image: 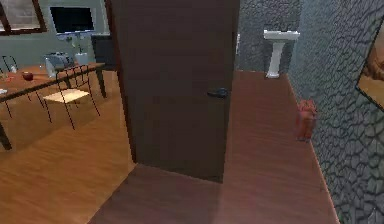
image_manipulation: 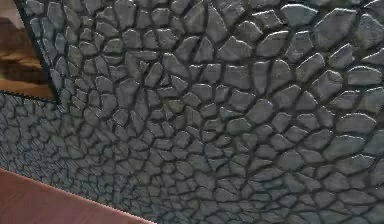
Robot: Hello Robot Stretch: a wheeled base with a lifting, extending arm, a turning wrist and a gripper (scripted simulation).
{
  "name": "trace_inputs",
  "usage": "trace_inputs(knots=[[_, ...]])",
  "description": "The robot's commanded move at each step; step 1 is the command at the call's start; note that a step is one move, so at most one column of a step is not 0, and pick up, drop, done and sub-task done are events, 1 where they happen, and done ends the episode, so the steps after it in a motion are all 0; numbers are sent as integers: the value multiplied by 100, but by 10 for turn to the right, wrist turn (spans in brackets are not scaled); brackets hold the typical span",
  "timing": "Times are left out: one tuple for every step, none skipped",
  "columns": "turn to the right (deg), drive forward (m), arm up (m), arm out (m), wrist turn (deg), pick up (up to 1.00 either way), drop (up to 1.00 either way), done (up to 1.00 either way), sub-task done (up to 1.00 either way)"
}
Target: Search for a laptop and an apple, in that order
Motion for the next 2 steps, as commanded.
trace_inputs(knots=[[-420,0,0,0,0,0,0,0,0],[0,100,0,0,0,0,0,0,0]])
